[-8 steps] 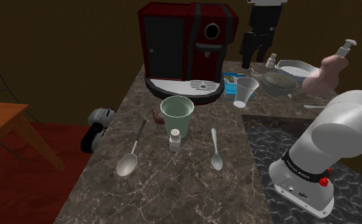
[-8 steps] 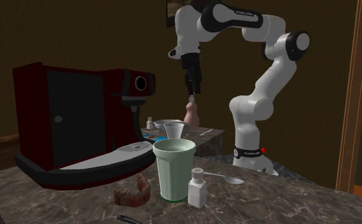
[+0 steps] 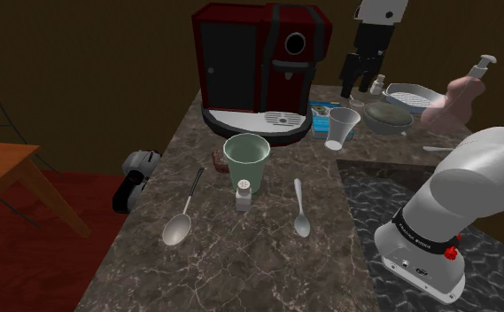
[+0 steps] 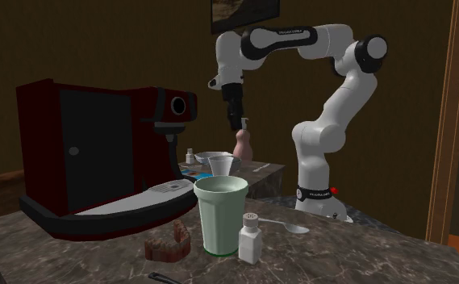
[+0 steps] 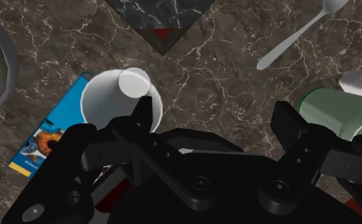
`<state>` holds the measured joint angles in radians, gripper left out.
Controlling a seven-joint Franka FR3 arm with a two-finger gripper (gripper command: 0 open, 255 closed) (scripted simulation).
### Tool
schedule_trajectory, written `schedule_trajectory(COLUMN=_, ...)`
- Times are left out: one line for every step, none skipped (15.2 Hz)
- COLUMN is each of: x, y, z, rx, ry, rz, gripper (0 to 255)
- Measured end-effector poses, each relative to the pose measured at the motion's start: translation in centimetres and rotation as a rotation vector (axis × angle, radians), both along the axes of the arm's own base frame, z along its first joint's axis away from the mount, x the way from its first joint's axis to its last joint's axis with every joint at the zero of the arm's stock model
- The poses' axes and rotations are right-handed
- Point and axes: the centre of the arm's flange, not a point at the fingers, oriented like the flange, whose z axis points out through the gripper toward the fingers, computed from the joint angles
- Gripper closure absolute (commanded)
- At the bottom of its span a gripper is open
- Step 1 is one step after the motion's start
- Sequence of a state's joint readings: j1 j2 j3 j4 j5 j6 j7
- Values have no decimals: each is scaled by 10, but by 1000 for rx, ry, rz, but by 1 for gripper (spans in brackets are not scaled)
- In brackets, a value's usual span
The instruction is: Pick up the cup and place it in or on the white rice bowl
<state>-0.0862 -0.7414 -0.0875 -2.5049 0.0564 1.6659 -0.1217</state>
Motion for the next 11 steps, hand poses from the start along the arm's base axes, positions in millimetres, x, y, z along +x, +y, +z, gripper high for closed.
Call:
schedule_trajectory(x=2, y=-11, z=-6, rx=11, ry=-6, rz=-9, gripper=0)
schedule_trajectory(x=4, y=-23, z=-13, rx=23, ry=-12, rz=-18, gripper=0)
schedule_trajectory(x=5, y=-37, z=-22, rx=34, ry=-17, rz=-27, gripper=0)
schedule_trajectory(x=6, y=-50, z=-29, rx=45, ry=-23, rz=-36, gripper=0)
schedule_trajectory(x=8, y=-61, z=-37, rx=57, ry=-29, rz=-44, gripper=0)
schedule_trajectory(x=10, y=-77, z=-45, rx=68, ry=-34, rz=-54, gripper=0)
schedule_trajectory(x=11, y=-87, z=-53, rx=79, ry=-40, rz=-62, gripper=0)
schedule_trajectory(x=12, y=-99, z=-61, rx=91, ry=-46, rz=-71, gripper=0)
schedule_trajectory(x=12, y=-110, z=-71, rx=102, ry=-52, rz=-80, gripper=0)
schedule_trajectory(x=14, y=-123, z=-78, rx=114, ry=-58, rz=-89, gripper=0)
schedule_trajectory(x=14, y=-133, z=-87, rx=125, ry=-64, rz=-98, gripper=0)
